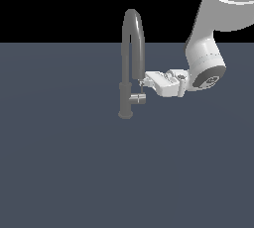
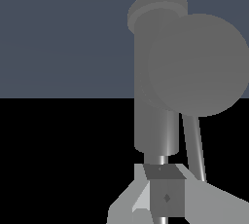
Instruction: Turn on the faucet by rotating a designated handle.
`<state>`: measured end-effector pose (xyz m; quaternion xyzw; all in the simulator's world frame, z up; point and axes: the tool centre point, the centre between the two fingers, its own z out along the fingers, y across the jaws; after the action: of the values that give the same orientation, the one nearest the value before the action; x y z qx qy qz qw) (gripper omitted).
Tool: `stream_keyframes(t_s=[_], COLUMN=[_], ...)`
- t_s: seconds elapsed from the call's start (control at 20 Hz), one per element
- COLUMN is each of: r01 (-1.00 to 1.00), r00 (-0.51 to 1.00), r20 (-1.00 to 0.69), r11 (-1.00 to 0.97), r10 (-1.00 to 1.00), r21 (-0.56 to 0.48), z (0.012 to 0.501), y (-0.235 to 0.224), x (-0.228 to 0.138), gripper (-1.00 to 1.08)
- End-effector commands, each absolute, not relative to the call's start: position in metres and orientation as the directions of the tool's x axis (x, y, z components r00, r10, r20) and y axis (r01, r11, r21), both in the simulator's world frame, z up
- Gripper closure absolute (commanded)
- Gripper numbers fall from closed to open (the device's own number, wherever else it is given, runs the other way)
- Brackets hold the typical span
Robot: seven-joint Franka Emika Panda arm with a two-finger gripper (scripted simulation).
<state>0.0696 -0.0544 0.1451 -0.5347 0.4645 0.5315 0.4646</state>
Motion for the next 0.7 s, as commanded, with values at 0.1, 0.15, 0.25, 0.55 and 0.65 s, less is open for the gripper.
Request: stream_keyframes(t_s=[0.1,0.15,0.25,0.55,0.65], r01=[-0.990,-0.990,-0.990,-0.990,-0.990], r00=[0.001,0.001,0.001,0.002,0.011], r20=[-1.000,-1.000,-1.000,-1.000,-1.000], r11=[-0.140,-0.140,-0.140,-0.142,-0.138], r10=[-0.001,-0.001,-0.001,0.000,-0.003], r21=[-0.001,-0.001,-0.001,-0.002,-0.011], z=[0.145,0.145,0.145,0.145,0.147], y=[-0.056,-0.056,-0.057,-0.059,-0.058], x=[0.059,0.056,0.052,0.039,0.042], gripper=[1.08,1.08,1.08,1.08,1.08])
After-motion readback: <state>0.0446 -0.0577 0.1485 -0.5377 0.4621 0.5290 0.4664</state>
